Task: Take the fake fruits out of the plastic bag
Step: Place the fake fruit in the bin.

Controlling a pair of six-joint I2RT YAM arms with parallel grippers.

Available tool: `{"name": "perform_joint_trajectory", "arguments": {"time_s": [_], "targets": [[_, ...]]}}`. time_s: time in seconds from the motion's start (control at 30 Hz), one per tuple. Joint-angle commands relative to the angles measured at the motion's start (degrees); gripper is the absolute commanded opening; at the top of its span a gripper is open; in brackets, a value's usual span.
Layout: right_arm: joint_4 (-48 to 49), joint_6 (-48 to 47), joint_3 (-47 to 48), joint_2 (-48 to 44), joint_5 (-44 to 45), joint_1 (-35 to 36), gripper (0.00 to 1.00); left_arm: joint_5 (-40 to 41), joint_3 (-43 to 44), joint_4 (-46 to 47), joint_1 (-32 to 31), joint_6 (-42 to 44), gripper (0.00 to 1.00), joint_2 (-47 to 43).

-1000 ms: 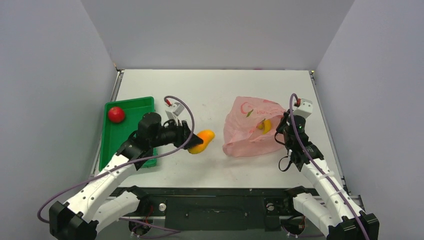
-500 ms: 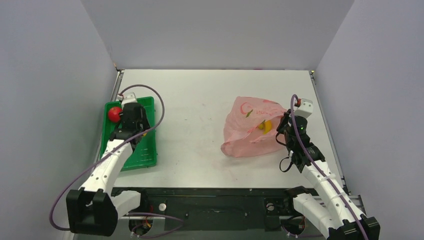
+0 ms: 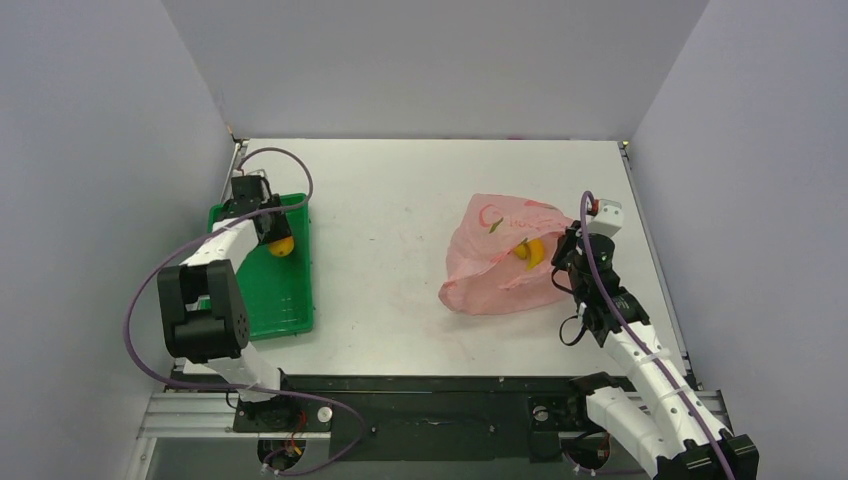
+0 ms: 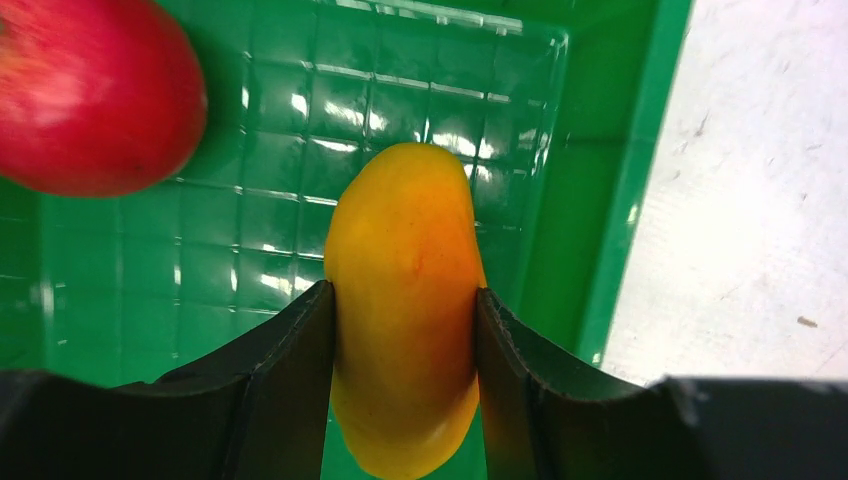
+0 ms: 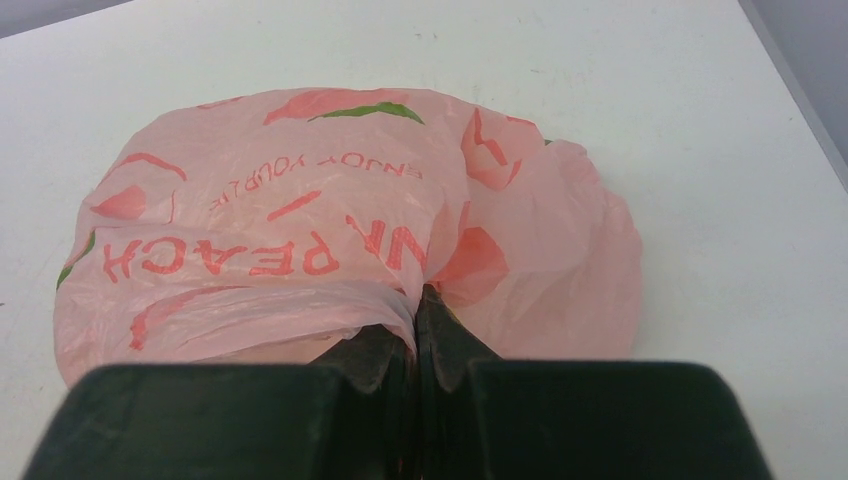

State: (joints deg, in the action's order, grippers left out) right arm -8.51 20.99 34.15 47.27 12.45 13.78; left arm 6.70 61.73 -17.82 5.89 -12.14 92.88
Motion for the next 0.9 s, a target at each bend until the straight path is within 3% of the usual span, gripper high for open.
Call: {"name": "perform_joint_trajectory", "arguments": {"time_s": [0.0, 0.03, 0.1, 0.3, 0.47, 0.87], "targets": [[3.7, -0.7, 0.0, -0.3, -2.1, -0.6, 0.0, -14.4, 2.3, 2.5, 3.2, 0.7, 0.11, 2.0], [3.8, -0.7, 0.1, -0.2, -2.5, -0.6, 0.0, -15.2, 1.9, 4.0, 3.3, 0.6, 0.21, 1.5], [3.8, -0.6, 0.1, -0.3, -3.1, -0.6, 0.0, -17.1, 1.2, 5.0, 3.3, 0.2, 0.28, 1.5], [3.4, -0.5, 0.7, -0.7, -4.1, -0.6, 0.0, -20.9, 2.9, 3.0, 3.1, -1.2, 0.37, 4.1], [2.4, -0.6, 1.4, -0.8, -4.9, -0.6, 0.0, -16.6, 1.9, 2.5, 1.9, -1.1, 0.51, 1.7], [-0.4, -0.4, 4.3, 2.1, -8.9, -0.6, 0.0, -7.8, -0.1, 0.7, 1.2, -1.2, 0.56, -5.6]]}}
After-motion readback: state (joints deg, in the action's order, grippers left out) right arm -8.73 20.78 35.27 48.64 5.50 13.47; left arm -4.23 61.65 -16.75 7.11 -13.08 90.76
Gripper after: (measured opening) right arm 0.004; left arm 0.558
